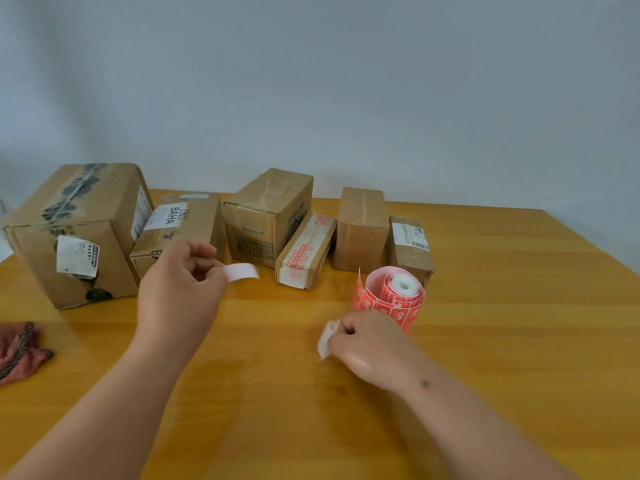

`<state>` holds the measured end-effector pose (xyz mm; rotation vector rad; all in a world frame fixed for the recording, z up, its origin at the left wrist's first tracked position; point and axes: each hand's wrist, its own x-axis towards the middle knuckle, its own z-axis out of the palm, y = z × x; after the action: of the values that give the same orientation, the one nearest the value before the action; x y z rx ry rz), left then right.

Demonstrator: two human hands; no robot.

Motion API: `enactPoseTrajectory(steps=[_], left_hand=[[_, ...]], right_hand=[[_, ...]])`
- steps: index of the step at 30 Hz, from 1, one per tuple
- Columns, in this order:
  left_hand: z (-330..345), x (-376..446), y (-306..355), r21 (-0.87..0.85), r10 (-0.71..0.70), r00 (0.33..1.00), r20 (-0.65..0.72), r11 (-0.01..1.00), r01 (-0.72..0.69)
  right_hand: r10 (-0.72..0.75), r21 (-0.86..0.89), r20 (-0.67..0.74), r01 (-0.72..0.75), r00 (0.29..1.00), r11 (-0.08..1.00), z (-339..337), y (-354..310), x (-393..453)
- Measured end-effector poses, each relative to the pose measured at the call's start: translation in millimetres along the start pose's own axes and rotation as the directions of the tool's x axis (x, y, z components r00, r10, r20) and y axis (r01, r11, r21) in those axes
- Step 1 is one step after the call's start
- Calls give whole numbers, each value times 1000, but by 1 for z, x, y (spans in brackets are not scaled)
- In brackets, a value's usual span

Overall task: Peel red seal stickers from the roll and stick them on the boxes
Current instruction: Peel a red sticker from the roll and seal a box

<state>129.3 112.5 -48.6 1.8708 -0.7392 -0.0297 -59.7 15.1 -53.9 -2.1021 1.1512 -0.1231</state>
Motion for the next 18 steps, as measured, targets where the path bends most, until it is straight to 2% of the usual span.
enactPoseTrajectory(steps=[2,8,10,12,14,16,18], left_hand=[[-2,1,1,5,27,999,-19,1000,-27],[5,-13,12,-2,228,973,45,974,-228],[9,-18,13,1,299,953,51,954,-299],[12,-22,13,10,399,916,44,916,-400],[14,-24,12,78,572,820,40,816,-573],[17,-24,7,155,744,665,72,650,-744],[20,-23,0,176,839,529,130,506,-845]], right_hand=[[11,-8,-7,-11,1000,1000,-1,-1,0],[21,50,-76,-17,997,999,3,-5,8],[14,229,-81,5,997,973,5,-6,12],[34,546,-18,-19,999,837,6,-10,12],[28,792,74,-76,997,605,2,-15,12],[-7,899,158,-141,987,414,-4,-20,10],[-9,924,160,-147,987,353,-11,-23,11]])
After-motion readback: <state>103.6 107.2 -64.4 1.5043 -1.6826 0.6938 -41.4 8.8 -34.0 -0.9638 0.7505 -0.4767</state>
